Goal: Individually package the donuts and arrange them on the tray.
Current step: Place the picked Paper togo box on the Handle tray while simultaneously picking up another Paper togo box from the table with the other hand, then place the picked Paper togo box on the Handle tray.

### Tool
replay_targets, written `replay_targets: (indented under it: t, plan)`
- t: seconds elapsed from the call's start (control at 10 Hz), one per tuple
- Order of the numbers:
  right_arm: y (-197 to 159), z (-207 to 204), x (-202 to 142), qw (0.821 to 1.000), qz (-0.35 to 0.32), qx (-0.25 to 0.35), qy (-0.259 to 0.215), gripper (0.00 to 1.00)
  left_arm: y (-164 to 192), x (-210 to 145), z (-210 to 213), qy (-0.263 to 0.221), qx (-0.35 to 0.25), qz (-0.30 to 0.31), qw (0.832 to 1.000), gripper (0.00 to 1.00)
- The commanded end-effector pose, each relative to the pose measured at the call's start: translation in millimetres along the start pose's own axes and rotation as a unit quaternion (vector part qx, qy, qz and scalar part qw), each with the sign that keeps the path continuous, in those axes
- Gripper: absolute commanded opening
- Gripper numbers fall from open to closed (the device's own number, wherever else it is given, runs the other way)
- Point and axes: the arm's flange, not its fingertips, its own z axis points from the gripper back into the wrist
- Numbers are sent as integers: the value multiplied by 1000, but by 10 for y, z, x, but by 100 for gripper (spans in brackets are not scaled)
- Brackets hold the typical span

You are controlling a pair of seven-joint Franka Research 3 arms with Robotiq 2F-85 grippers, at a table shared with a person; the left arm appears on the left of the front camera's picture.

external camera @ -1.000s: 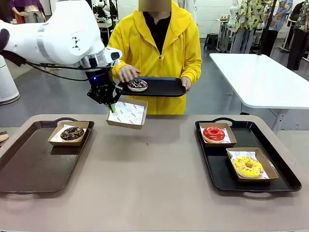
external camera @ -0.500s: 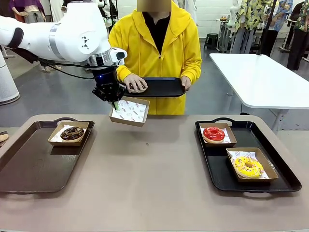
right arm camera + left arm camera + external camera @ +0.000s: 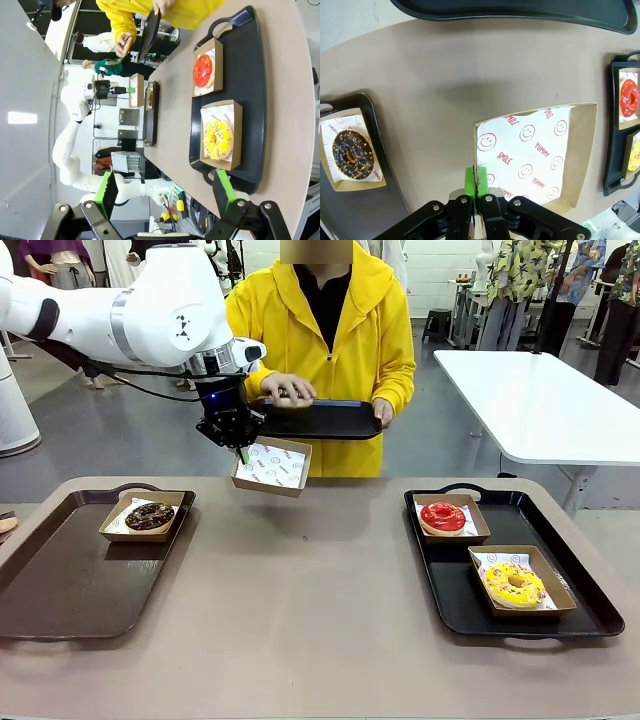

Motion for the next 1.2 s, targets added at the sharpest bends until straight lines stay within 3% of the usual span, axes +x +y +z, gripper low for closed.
replay_targets:
  t: [0.0, 1.1]
  plan:
    - [-28, -3, -18, 1000, -4, 5, 1, 100, 16, -25, 18, -1, 1, 1, 1000, 0]
    - [-28, -3, -18, 1000, -4, 5, 1, 100, 16, -25, 18, -1, 1, 1, 1000, 0]
